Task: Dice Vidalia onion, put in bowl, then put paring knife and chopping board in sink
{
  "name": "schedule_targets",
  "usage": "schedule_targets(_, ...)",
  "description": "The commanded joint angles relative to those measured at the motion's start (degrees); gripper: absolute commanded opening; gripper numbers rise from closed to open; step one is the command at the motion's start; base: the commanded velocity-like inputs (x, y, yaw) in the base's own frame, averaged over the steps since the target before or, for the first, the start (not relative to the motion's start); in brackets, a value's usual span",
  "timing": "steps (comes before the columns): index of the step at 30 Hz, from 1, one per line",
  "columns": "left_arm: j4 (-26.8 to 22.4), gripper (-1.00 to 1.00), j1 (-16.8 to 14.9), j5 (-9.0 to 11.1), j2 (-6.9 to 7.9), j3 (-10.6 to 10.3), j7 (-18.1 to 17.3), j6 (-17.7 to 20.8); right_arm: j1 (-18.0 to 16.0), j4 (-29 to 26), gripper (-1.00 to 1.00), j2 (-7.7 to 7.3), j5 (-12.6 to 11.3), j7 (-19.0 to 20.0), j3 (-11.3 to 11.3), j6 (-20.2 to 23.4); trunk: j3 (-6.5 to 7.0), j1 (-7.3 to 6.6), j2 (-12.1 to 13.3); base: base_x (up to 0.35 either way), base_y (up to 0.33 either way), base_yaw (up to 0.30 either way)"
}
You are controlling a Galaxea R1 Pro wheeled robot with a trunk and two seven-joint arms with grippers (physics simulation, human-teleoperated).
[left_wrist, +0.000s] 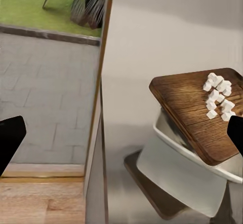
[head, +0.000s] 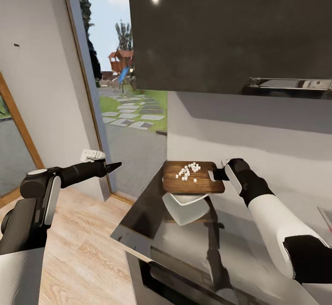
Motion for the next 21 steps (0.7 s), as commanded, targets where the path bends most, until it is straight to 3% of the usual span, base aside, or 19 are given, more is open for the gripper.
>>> schedule_targets(1, 0.0, 1.00, -0.1, 0.0, -0.01, 0.1, -0.2, 0.4, -0.1, -0.1, -1.00, -0.08, -0.7, -0.5, 0.4, 0.2, -0.08, 0.02, -0.1, 0.136, 0.000, 0.000)
schedule_targets(9, 0.0, 1.00, -0.1, 0.0, -0.01, 0.1, -0.2, 0.4, 0.0, -0.1, -1.00, -0.08, -0.7, -0.4, 0.4, 0.2, -0.08, 0.02, -0.1, 0.128, 0.000, 0.000)
schedule_targets(21, 0.0, 1.00, -0.1, 0.0, -0.01, 0.1, -0.2, 0.4, -0.1, -0.1, -1.00, -0.08, -0.7, -0.4, 0.4, 0.1, -0.08, 0.02, -0.1, 0.014, 0.000, 0.000)
